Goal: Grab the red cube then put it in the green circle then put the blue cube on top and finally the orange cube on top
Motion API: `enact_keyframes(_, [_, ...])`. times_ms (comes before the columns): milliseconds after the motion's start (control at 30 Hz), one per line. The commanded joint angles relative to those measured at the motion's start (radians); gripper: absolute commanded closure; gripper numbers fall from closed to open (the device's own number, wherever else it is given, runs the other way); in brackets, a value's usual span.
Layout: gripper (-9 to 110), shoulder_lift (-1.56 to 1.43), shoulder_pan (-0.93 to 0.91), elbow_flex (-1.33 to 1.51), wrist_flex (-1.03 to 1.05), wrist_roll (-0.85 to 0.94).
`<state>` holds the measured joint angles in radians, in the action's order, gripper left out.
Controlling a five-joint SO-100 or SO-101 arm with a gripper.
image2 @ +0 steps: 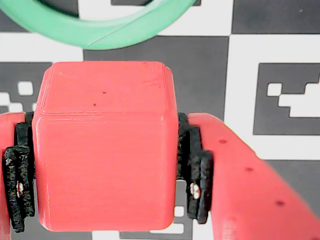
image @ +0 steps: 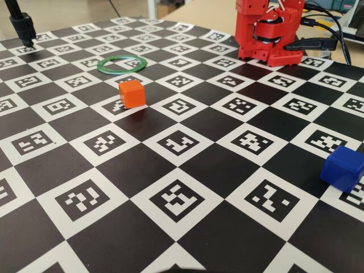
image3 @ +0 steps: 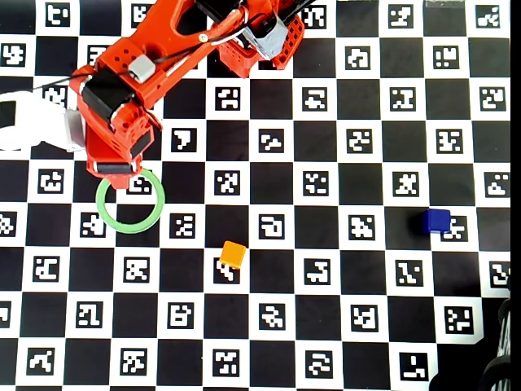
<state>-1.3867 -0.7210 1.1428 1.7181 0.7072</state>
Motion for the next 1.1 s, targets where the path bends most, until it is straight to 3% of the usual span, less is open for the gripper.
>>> enact_keyframes(0, [104,-0.028,0.023,-0.032,-0.034,-0.029])
enact_keyframes(1067, [104,0.064,-0.014,0.333,-0.462,0.054])
